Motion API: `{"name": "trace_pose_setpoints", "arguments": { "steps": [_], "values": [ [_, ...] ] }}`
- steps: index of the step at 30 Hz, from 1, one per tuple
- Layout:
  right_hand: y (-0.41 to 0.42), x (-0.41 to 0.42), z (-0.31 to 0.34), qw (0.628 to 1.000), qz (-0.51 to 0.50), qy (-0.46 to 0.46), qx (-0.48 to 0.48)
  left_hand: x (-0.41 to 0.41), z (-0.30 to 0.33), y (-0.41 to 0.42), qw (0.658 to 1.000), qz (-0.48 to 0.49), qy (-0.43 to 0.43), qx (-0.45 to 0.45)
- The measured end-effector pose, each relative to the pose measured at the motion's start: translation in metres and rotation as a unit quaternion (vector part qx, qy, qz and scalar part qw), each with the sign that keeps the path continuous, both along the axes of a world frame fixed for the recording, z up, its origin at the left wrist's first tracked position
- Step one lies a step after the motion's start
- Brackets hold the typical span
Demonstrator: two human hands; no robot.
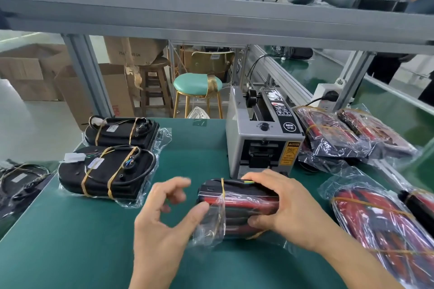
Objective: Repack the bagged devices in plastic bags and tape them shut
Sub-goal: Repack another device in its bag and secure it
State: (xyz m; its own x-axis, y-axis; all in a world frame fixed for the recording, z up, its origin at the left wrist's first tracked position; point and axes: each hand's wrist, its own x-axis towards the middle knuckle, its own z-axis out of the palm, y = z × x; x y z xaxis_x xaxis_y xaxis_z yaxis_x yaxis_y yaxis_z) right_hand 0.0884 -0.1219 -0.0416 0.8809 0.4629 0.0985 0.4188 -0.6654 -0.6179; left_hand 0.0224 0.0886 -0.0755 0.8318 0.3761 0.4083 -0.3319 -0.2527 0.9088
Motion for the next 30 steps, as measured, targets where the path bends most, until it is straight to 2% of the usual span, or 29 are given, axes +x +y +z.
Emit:
{"name": "trace_pose_setpoints", "arguments": {
  "steps": [4, 7, 9, 11, 13, 15, 19, 23, 30],
  "values": [
    [0.002, 0.002, 0.001, 0.999, 0.008, -0.028, -0.034, 0.008, -0.007, 0.000, 0.986, -0.139, 0.077, -0.053],
    [0.002, 0.003, 0.006, 0.998, 0.038, -0.012, -0.056, 0.008, -0.011, -0.002, 0.984, -0.154, 0.081, -0.040],
    [-0.005, 0.002, 0.010, 0.998, 0.041, 0.046, -0.004, 0.008, -0.014, -0.002, 0.991, -0.112, 0.076, -0.018],
    [-0.014, 0.004, 0.012, 0.990, -0.032, 0.076, 0.114, 0.008, -0.016, 0.000, 0.995, -0.076, 0.069, -0.008],
    [-0.020, 0.012, 0.010, 0.949, -0.184, 0.088, 0.239, 0.007, -0.017, 0.003, 0.996, -0.054, 0.064, -0.003],
    [-0.017, 0.021, 0.004, 0.898, -0.287, 0.137, 0.304, 0.006, -0.017, 0.004, 0.998, -0.040, 0.057, -0.004],
    [0.002, 0.038, -0.005, 0.831, -0.358, 0.187, 0.382, 0.003, -0.012, 0.002, 0.999, -0.037, 0.034, 0.001],
    [0.018, 0.050, -0.005, 0.796, -0.399, 0.182, 0.417, 0.001, -0.008, -0.001, 0.999, -0.039, 0.023, 0.000],
    [0.029, 0.062, -0.005, 0.762, -0.457, 0.153, 0.432, 0.000, -0.009, -0.001, 0.999, -0.036, 0.013, 0.011]
  ]
}}
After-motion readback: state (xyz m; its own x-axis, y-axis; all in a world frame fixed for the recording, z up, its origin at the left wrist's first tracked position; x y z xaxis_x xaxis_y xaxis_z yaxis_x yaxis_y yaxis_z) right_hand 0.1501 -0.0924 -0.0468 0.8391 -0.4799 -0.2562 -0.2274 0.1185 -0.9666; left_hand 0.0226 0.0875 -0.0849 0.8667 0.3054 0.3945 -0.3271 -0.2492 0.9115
